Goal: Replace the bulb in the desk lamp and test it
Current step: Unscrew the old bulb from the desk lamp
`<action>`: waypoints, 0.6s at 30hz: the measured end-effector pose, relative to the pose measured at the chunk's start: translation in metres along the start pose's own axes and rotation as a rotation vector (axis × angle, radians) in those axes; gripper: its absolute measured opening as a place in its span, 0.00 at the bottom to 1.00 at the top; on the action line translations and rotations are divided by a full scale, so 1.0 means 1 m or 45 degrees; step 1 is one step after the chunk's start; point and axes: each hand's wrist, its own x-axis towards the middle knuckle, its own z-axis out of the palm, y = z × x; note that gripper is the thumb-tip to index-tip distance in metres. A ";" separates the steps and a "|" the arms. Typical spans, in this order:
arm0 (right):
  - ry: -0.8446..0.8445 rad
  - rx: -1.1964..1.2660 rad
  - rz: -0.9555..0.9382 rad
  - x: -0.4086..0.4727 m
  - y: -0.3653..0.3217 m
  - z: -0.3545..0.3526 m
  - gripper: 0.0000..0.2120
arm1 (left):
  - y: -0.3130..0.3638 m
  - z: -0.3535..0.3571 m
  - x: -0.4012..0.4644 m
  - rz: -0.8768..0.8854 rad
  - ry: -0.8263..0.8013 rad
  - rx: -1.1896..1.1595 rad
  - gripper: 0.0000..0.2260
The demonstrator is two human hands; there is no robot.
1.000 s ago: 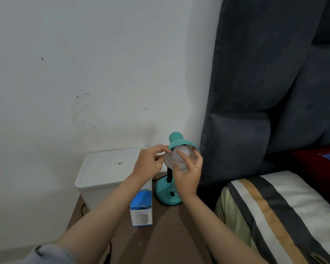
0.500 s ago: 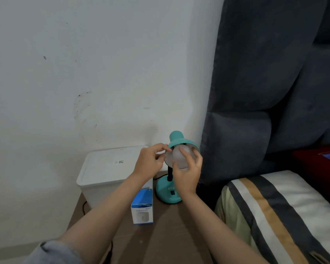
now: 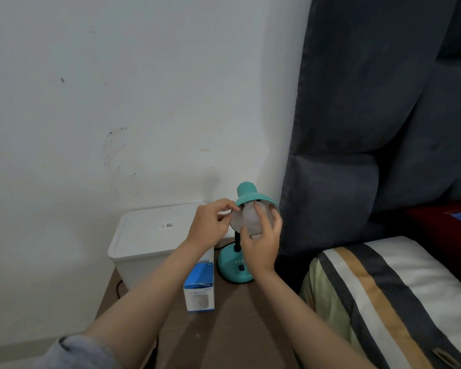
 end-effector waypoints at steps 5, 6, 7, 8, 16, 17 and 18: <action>0.090 0.151 0.203 -0.001 -0.004 0.006 0.28 | 0.000 0.000 -0.002 0.028 -0.011 0.015 0.19; 0.092 0.153 0.208 0.000 -0.007 0.006 0.27 | 0.001 0.000 -0.002 0.038 -0.011 0.022 0.20; 0.090 0.134 0.194 0.001 -0.009 0.005 0.25 | 0.001 0.000 -0.002 0.038 -0.005 0.029 0.20; 0.081 0.108 0.159 0.002 -0.010 0.004 0.23 | 0.001 0.000 -0.002 0.028 0.004 0.034 0.20; 0.017 0.053 -0.019 -0.002 0.000 -0.002 0.20 | 0.002 0.000 -0.001 -0.012 -0.002 0.026 0.18; 0.054 0.086 0.023 -0.002 -0.002 -0.002 0.20 | 0.001 0.000 -0.001 -0.016 -0.001 0.023 0.18; 0.087 0.126 0.086 -0.001 -0.005 -0.001 0.22 | 0.001 0.000 -0.001 -0.016 -0.001 0.021 0.17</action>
